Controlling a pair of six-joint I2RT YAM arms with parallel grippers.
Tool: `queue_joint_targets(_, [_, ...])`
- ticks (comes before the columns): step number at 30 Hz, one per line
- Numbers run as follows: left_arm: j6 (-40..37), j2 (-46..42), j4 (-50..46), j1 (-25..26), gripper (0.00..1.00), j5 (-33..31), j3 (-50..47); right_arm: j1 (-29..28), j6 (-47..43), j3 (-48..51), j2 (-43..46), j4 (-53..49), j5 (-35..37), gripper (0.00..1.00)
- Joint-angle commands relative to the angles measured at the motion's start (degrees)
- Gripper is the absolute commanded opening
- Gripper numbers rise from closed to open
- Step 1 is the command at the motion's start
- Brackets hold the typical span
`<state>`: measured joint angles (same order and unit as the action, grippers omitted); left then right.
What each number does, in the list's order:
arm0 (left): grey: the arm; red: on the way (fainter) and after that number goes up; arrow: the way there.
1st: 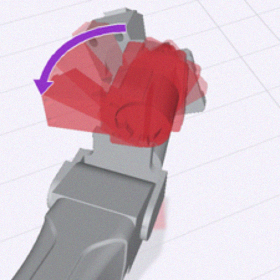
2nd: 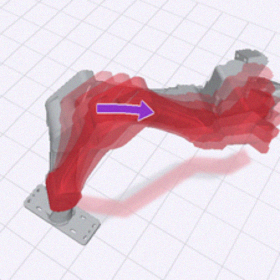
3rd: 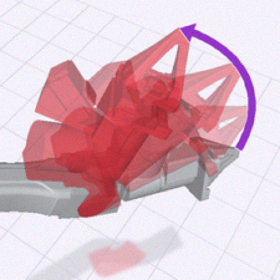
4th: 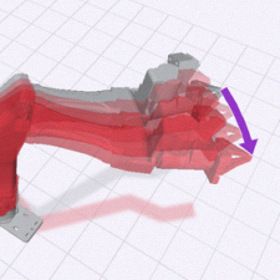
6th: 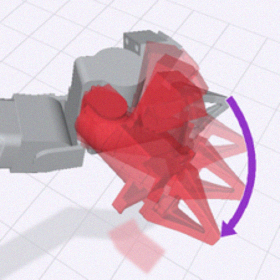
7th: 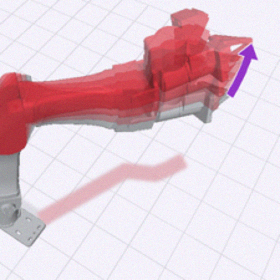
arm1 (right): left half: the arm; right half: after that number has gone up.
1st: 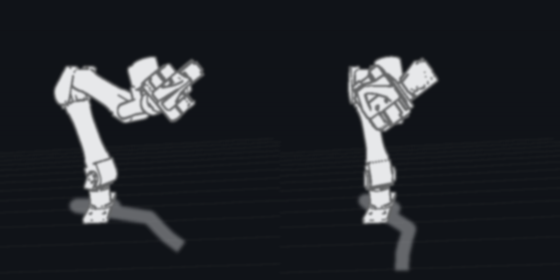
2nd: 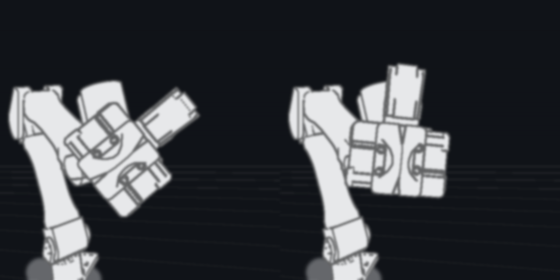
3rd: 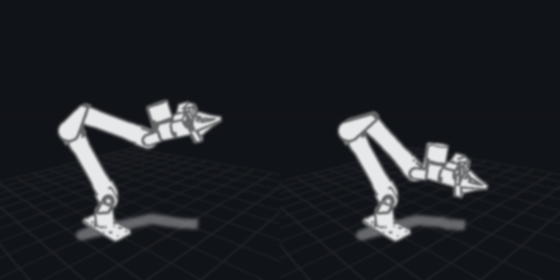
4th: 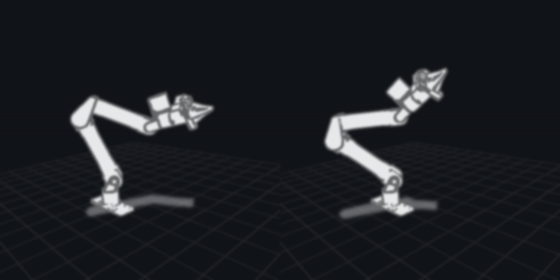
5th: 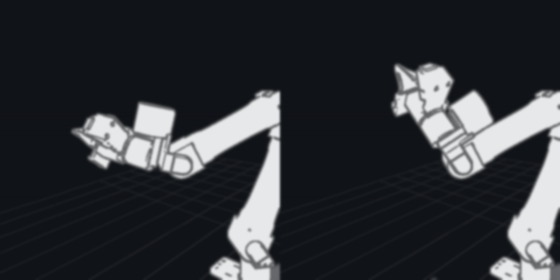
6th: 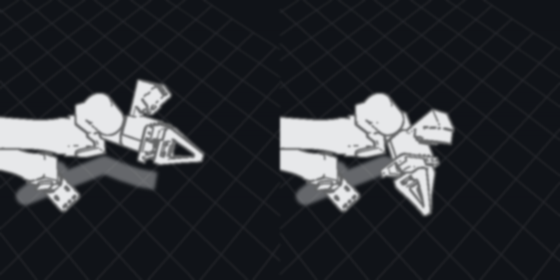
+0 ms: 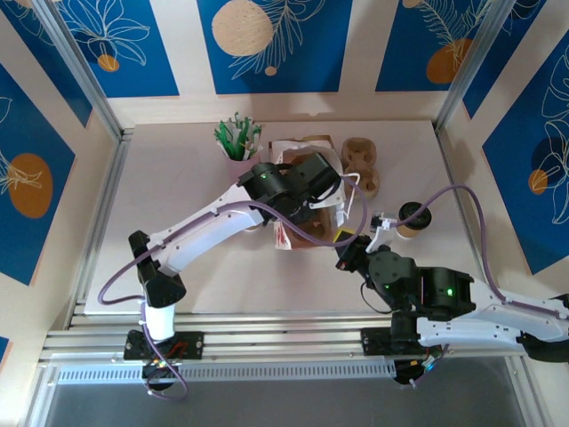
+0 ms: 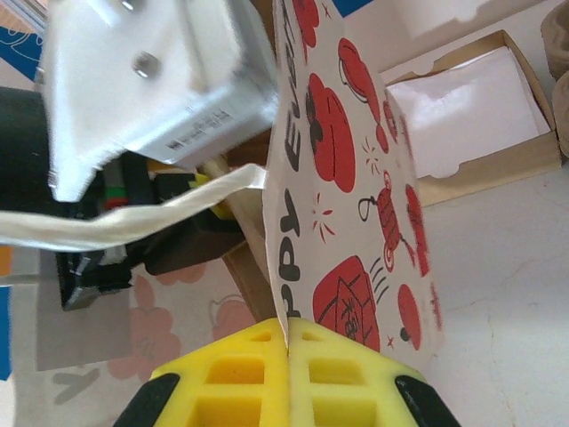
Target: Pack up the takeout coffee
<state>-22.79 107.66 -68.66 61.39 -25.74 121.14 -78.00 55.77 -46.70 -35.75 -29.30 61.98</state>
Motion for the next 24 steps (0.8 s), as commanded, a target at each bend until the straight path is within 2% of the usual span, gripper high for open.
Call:
queue_joint_targets(1, [0.6, -1.6, -2.5, -0.3, 0.35, 1.0, -2.9, -1.4, -2.0, -0.8, 0.0, 3.1, 4.1, 0.00])
queue_joint_targets(11, [0.9, -1.9, -2.0, -0.4, 0.38, -2.7, -4.5, -5.5, -3.6, -1.6, -1.2, 4.1, 9.1, 0.00])
queue_joint_targets(18, [1.4, 0.0, -2.5, -0.5, 0.48, -2.0, -4.5, -6.2, -3.7, -1.6, -1.0, 4.7, 8.1, 0.00])
queue_joint_targets(24, [1.7, 0.9, -2.8, -0.4, 0.50, -1.2, -3.9, -6.3, -3.4, -1.9, -1.0, 4.2, 6.7, 0.00])
